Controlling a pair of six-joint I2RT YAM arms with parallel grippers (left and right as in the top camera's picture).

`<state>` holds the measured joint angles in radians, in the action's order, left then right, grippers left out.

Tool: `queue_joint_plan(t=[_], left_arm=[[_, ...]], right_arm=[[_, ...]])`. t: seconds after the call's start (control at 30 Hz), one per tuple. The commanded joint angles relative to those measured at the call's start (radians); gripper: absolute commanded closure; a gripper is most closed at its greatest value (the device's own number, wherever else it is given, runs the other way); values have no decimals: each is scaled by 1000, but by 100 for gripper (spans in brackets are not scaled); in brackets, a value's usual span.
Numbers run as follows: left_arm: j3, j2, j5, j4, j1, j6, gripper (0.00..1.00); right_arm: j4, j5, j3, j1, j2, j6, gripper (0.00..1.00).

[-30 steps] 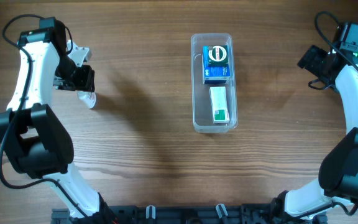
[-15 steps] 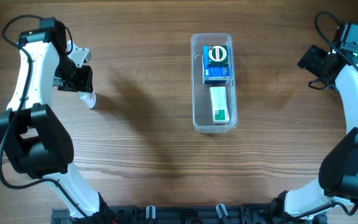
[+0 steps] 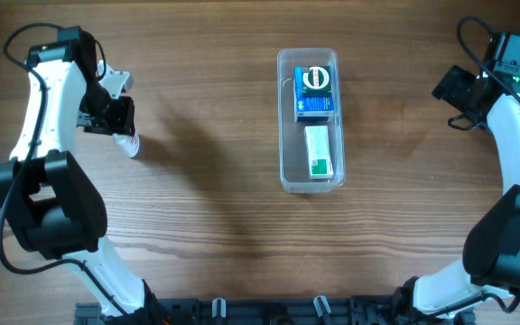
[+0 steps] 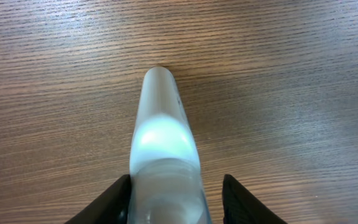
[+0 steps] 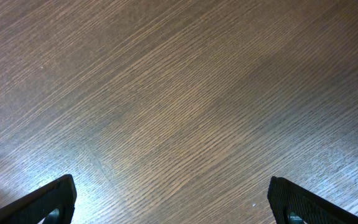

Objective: Pack container
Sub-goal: 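Lower the left gripper around the white Calamine bottle and grasp it, then lift the bottle and carry it right over the container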

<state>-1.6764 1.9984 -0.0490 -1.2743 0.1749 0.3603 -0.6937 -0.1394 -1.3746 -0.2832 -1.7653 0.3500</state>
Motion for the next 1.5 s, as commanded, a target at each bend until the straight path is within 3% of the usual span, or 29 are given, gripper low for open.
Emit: queue_joint_plan(t=[0.0,0.27,0.57,0.67,0.97,1.2,1.47], left_arm=[[8,11,16,10,-2,-8,56],[8,11,16,26,-2,-9,64],[8,11,16,26,-2,-31,64],[5,10,11,26,-3,-56,76],[-1,1,-56,24,-4,-107,80],[-4,-71,-191,8,-24,-171,79],[-114,-204,-220,-23,-195,-286,75]], right_arm=[[2,-10,5,0,1,-7,0],[2,-10,5,0,1,-7,0],[2,-10,5,0,1,-7,0],[2,-10,5,0,1,-7,0],[2,-10,5,0,1,-6,0],[2,-10,5,0,1,-7,0],[2,-11,5,0,1,-7,0]])
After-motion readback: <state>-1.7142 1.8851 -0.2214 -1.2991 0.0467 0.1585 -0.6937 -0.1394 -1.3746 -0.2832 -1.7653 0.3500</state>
